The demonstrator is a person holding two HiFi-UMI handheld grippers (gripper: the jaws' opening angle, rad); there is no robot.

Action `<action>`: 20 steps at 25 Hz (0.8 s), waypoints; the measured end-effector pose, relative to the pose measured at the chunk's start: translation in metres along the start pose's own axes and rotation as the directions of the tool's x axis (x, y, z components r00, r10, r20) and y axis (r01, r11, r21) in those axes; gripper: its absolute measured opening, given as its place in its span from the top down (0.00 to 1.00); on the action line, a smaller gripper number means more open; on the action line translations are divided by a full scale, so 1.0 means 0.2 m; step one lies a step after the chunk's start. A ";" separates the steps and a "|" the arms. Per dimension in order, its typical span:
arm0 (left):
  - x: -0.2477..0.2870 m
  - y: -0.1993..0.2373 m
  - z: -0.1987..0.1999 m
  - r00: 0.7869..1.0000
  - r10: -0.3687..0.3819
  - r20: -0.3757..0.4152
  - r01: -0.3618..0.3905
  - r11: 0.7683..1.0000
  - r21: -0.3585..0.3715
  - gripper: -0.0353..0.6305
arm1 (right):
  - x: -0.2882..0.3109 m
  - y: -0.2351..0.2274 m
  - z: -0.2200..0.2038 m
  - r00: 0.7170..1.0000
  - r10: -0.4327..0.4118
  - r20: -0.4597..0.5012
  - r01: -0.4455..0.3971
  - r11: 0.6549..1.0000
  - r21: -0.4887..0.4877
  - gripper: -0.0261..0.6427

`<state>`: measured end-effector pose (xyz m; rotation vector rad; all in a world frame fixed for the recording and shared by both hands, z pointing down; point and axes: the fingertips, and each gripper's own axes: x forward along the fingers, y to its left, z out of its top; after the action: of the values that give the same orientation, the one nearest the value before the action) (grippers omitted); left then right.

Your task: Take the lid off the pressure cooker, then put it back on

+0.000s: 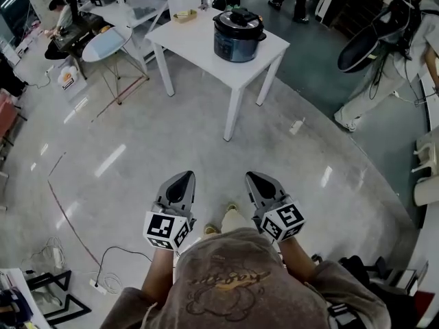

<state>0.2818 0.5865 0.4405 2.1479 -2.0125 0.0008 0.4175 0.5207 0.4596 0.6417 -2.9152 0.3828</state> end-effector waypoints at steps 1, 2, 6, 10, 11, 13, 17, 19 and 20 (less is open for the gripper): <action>0.01 0.02 0.00 1.000 0.001 0.001 0.000 1.000 -0.002 0.94 | 0.02 0.00 0.01 1.000 0.003 0.003 -0.003 1.000 0.000 0.97; 0.02 0.04 0.00 1.000 0.002 0.000 -0.002 1.000 -0.001 0.94 | 0.04 0.00 0.01 1.000 0.005 0.005 -0.005 1.000 0.000 0.97; 0.08 0.10 0.00 1.000 0.007 -0.001 -0.007 1.000 -0.004 0.94 | 0.13 -0.06 0.02 1.000 0.003 0.002 -0.003 1.000 0.001 0.97; 0.17 0.18 0.01 1.000 0.010 0.006 -0.010 1.000 -0.008 0.94 | 0.25 -0.11 0.05 1.000 0.009 0.008 -0.009 1.000 0.003 0.97; 0.20 0.21 0.01 1.000 0.011 0.005 -0.011 1.000 -0.007 0.94 | 0.30 -0.12 0.05 1.000 0.014 0.010 -0.014 1.000 0.003 0.97; 0.28 0.28 0.01 1.000 0.015 0.004 -0.015 1.000 -0.007 0.94 | 0.39 -0.15 0.06 1.000 0.026 0.010 -0.026 1.000 0.000 0.97; 0.45 0.38 0.04 1.000 0.010 0.002 -0.010 1.000 -0.011 0.94 | 0.57 -0.27 0.11 0.999 0.038 0.008 -0.038 0.999 -0.010 0.97; 0.55 0.43 0.07 1.000 0.003 -0.001 -0.003 1.000 -0.008 0.94 | 0.66 -0.34 0.15 0.999 0.038 0.008 -0.038 0.999 -0.010 0.97; 0.60 0.46 0.08 1.000 0.001 -0.002 -0.001 1.000 -0.007 0.94 | 0.71 -0.37 0.17 0.999 0.038 0.007 -0.038 0.999 -0.008 0.97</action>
<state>0.1984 0.4614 0.4530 2.1421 -2.0093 -0.0044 0.3191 0.3909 0.4690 0.5888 -2.9377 0.3732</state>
